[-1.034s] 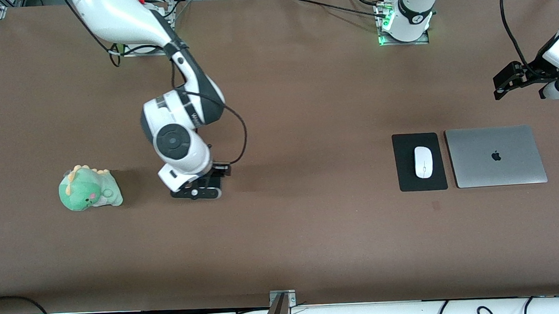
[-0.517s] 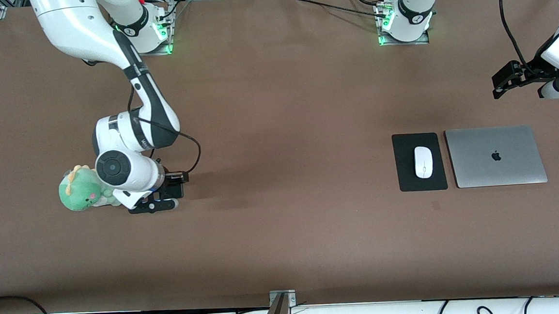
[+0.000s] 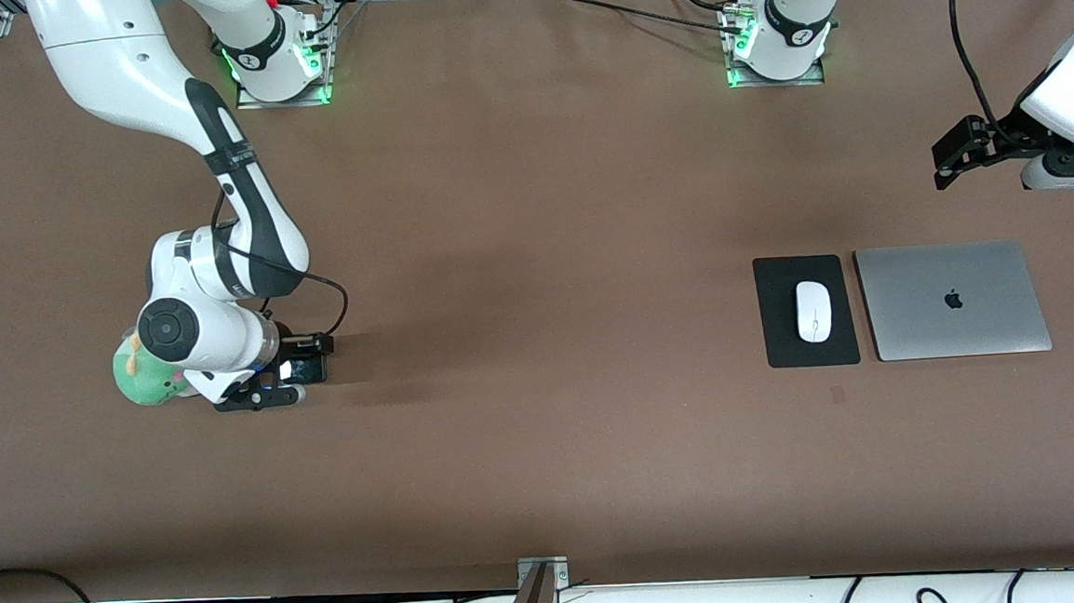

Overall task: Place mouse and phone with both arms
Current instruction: 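Carry the black phone with the right gripper beside the green plush toy, then lower the phone onto the table and open the right gripper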

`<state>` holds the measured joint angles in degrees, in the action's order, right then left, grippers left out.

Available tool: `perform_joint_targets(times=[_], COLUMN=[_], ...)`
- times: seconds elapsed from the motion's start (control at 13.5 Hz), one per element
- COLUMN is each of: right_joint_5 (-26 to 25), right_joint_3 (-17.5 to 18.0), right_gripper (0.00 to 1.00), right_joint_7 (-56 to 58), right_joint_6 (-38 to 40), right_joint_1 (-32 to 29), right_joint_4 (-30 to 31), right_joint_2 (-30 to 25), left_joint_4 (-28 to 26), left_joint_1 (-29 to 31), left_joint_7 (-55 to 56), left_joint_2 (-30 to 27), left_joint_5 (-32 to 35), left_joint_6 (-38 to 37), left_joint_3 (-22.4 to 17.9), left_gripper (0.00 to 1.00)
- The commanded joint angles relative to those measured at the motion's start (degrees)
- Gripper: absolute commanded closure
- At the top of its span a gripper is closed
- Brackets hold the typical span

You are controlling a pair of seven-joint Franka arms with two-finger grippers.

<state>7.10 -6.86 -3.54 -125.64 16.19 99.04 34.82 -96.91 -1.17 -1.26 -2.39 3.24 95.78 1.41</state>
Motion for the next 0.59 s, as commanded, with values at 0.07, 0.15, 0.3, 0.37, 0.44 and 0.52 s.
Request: perform_joint_targets(times=[0.07, 0.15, 0.3, 0.37, 0.44, 0.52], right_joint_5=[1.42, 1.42, 1.42, 1.42, 1.42, 1.42], right_joint_3=[0.70, 0.79, 0.70, 0.79, 0.79, 0.79], right_gripper=[0.39, 0.39, 0.39, 0.39, 0.39, 0.38], right_joint_7=[1.25, 1.25, 1.34, 1.51, 1.52, 1.52], right_joint_6=[-6.00, -7.50, -9.09, -9.88, -10.67, -11.55], right_joint_1=[-0.98, -1.42, -1.86, -2.04, -2.13, -2.39], right_joint_4=[5.81, 6.51, 7.13, 7.40, 8.01, 8.19], right_joint_2=[-2.04, -1.87, -1.16, -0.99, -0.98, -0.55], left_joint_4=[0.14, 0.14, 0.14, 0.14, 0.23, 0.23], left_joint_1=[-0.23, -0.14, -0.14, -0.14, -0.14, -0.14], left_joint_7=[0.03, -0.06, 0.03, 0.03, 0.03, 0.11], left_joint_2=[-0.68, -0.68, -0.68, -0.68, -0.77, -0.77], left_joint_5=[-1.13, -1.13, -1.13, -1.13, -1.13, -1.13], left_joint_6=[-1.38, -1.47, -1.83, -1.91, -1.91, -2.00], left_joint_3=[-0.09, -0.09, -0.09, -0.09, -0.09, -0.01], left_gripper=[0.00, 0.00, 0.00, 0.00, 0.00, 0.00])
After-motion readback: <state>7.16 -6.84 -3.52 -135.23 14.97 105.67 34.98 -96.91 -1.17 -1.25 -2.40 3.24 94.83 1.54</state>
